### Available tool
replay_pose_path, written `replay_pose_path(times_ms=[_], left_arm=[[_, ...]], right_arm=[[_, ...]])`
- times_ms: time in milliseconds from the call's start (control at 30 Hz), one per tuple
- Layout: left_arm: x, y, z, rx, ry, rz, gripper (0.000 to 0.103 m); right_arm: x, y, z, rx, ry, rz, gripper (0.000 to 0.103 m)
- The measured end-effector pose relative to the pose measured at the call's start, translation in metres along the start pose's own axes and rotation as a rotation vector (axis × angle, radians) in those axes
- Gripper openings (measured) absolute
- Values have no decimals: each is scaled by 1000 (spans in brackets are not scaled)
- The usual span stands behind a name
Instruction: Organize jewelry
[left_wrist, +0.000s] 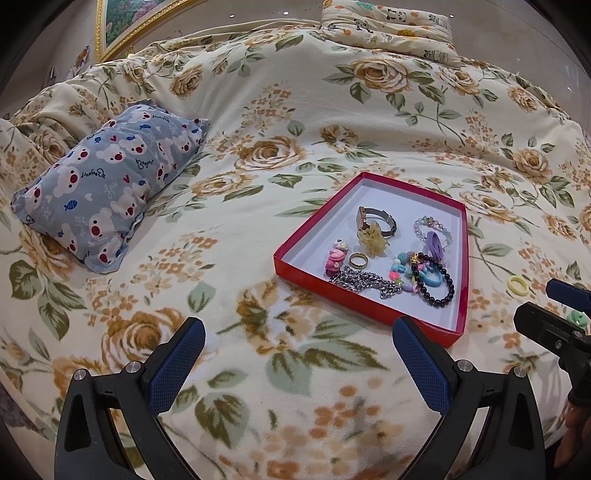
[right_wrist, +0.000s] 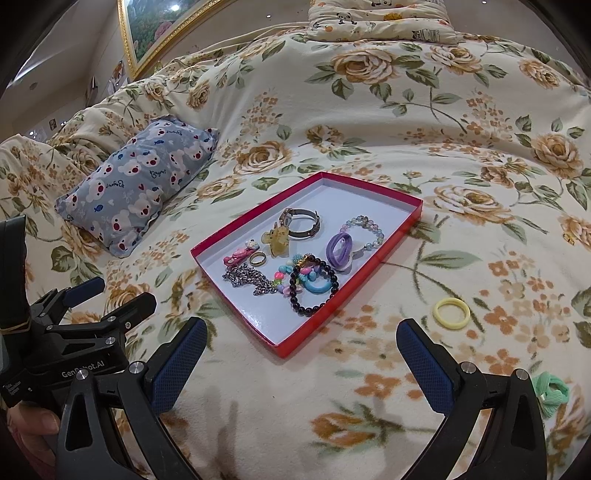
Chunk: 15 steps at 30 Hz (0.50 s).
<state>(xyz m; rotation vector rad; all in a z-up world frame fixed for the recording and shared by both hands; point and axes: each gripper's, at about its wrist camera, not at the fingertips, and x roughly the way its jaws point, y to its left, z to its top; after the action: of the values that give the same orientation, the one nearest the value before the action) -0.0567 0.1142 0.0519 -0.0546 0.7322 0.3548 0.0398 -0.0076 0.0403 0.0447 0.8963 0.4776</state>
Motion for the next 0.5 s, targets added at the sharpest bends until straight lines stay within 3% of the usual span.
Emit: replay_pose_path(times_ms=[500], left_arm=[[0, -3, 0, 3, 3, 1, 102]], right_arm=[[0, 0, 0, 2, 0, 1, 103]])
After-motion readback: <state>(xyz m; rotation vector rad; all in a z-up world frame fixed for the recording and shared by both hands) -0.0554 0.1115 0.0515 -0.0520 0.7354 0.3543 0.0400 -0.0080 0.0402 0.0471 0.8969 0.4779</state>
